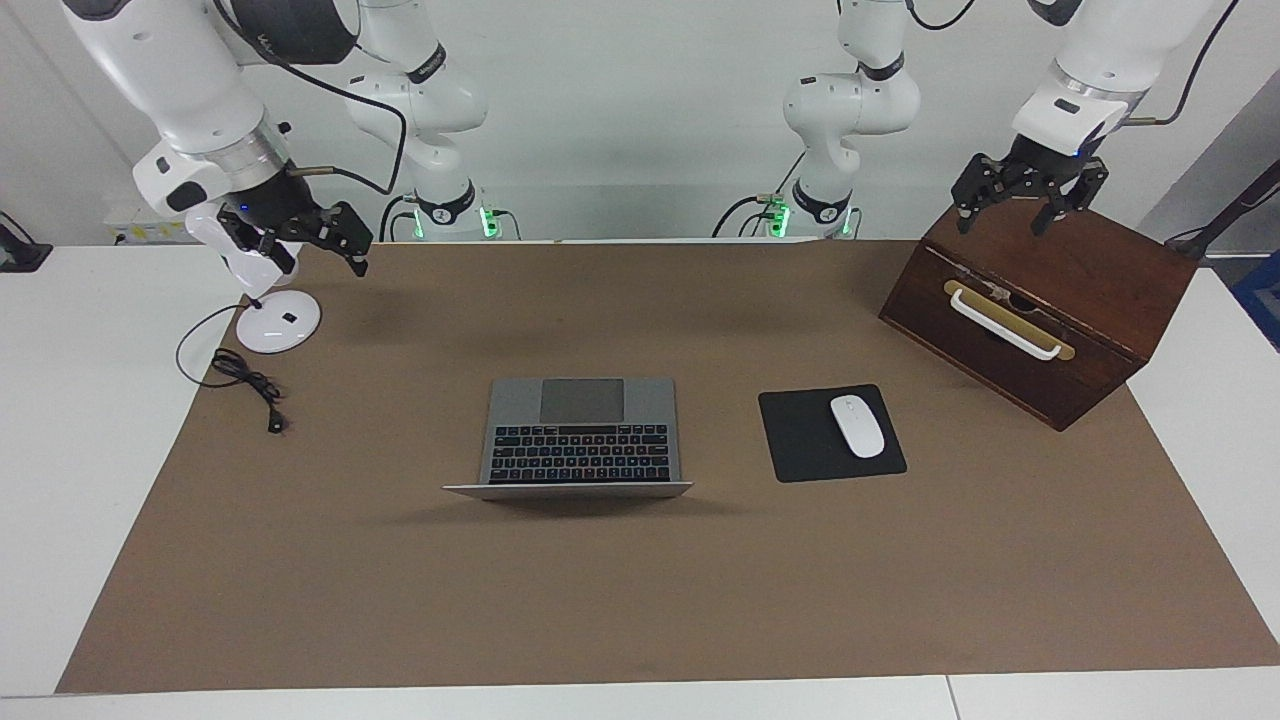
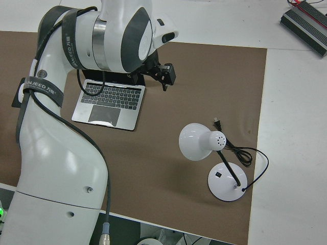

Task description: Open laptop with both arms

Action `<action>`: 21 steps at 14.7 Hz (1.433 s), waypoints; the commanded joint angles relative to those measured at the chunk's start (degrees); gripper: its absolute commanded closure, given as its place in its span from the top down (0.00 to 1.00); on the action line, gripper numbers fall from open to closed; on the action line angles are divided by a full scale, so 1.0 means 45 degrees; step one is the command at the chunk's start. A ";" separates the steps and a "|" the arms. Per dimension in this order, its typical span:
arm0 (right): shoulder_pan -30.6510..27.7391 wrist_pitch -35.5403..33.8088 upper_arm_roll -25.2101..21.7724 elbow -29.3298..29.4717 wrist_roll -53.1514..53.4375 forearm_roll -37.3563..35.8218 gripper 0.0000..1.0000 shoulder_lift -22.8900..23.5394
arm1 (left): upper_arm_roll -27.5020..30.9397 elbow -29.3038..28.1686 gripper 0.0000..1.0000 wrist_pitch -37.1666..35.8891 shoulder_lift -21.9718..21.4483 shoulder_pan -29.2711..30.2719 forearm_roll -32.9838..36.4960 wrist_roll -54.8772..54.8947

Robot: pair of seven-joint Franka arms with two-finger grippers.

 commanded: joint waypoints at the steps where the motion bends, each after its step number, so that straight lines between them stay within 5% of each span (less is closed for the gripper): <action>1: -0.0148 0.0075 0.0008 0.0004 0.0107 0.0166 1.00 -0.0138 | 0.0535 0.0353 1.00 -0.0495 0.0569 -0.0346 -0.0207 -0.0095; 21: -0.0187 0.1052 -0.0012 -0.0172 -0.0811 0.0109 1.00 -0.0157 | 0.0125 0.0724 1.00 0.0793 0.0981 0.0279 -0.0324 -0.1403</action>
